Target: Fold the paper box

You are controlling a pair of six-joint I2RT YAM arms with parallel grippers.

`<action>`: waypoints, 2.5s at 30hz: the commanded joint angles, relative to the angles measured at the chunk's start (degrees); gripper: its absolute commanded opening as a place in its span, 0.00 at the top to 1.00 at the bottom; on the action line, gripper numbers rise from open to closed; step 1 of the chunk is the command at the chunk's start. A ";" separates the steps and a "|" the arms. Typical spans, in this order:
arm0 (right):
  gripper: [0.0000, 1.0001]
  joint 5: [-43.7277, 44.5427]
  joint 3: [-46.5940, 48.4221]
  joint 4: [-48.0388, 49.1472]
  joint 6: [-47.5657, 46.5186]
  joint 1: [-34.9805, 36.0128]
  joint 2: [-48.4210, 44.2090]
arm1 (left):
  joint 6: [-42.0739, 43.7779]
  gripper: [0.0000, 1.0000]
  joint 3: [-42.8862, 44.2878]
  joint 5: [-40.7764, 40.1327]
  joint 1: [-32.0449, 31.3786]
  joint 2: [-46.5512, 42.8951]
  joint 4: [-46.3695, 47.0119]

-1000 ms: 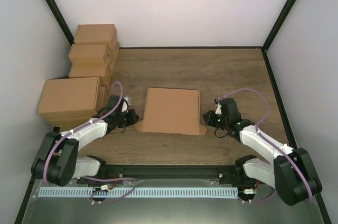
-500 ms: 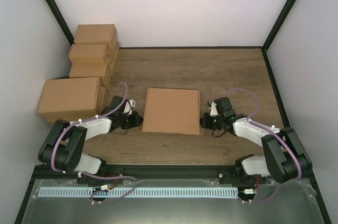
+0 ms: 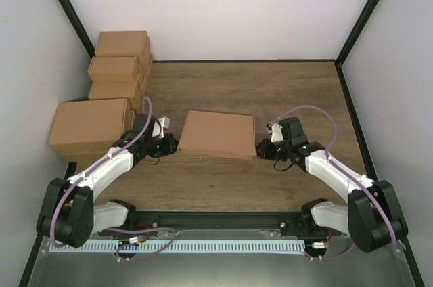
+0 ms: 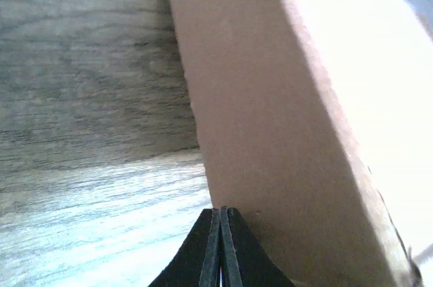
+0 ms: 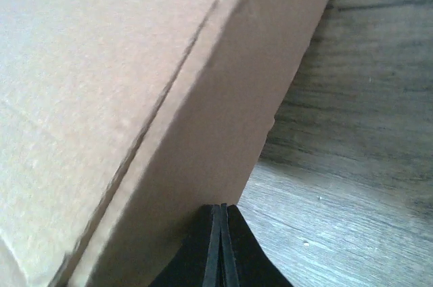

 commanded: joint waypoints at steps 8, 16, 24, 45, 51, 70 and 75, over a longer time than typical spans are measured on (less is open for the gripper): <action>0.99 -8.96 9.86 -7.16 -2.33 0.95 -7.15 | 0.41 0.96 7.18 11.18 -1.33 -9.12 -10.46; 0.99 -8.68 12.05 -9.24 -2.22 0.91 -9.95 | 0.91 0.95 10.23 10.65 -1.37 -12.01 -15.47; 0.99 -9.12 14.02 -10.28 -2.44 0.97 -10.31 | 0.73 0.96 12.77 11.05 -1.47 -12.60 -17.33; 0.99 -8.60 10.73 -8.75 -2.57 1.01 -9.00 | 1.21 0.95 10.99 10.72 -1.59 -10.64 -17.09; 0.90 -6.85 10.18 -8.35 -2.91 0.99 -8.88 | 1.69 0.86 10.00 8.41 -1.62 -11.06 -17.43; 0.87 -1.99 12.36 -6.73 -4.50 0.94 -6.14 | 2.05 0.85 10.92 5.10 -1.54 -9.52 -14.65; 0.87 -1.90 13.18 -6.22 -4.72 0.99 -4.62 | 2.30 0.85 12.13 4.64 -1.49 -7.90 -13.68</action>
